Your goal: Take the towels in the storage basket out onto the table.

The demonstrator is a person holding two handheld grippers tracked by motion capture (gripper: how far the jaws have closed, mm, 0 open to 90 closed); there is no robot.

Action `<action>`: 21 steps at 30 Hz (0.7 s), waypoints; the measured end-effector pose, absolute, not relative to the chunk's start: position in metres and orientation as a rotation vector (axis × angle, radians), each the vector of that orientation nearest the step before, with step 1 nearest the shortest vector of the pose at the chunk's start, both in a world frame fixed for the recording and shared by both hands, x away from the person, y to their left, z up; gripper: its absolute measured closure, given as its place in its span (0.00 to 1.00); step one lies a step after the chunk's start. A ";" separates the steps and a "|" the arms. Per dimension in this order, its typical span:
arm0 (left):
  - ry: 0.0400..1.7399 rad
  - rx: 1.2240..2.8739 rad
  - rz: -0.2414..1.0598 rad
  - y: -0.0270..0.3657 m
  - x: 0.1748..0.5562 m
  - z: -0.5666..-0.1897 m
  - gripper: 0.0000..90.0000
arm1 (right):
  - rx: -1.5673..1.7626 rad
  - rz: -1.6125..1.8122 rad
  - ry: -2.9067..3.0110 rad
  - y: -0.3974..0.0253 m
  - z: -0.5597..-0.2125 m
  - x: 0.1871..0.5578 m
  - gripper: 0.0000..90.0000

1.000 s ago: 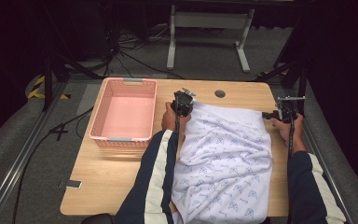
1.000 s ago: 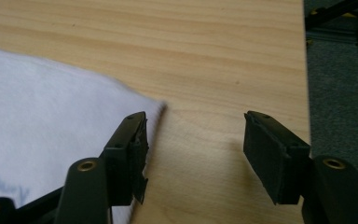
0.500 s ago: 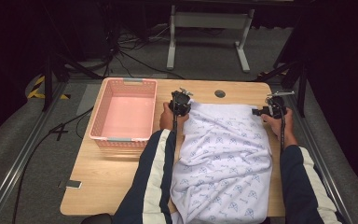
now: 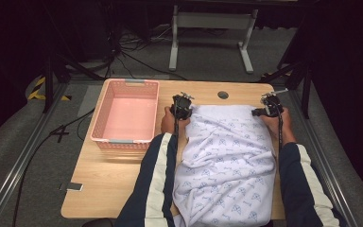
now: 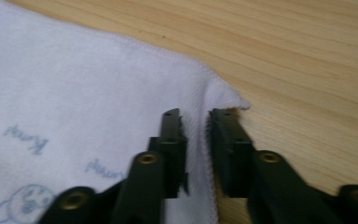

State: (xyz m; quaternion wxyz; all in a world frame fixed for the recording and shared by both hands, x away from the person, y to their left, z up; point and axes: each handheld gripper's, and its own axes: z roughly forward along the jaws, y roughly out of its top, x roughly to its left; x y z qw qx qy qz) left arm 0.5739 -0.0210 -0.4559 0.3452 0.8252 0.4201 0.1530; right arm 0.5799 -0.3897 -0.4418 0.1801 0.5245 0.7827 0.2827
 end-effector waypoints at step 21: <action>0.713 2.002 0.485 -0.025 0.504 -0.358 0.96 | 1.112 1.226 2.169 -0.404 -0.357 0.496 0.95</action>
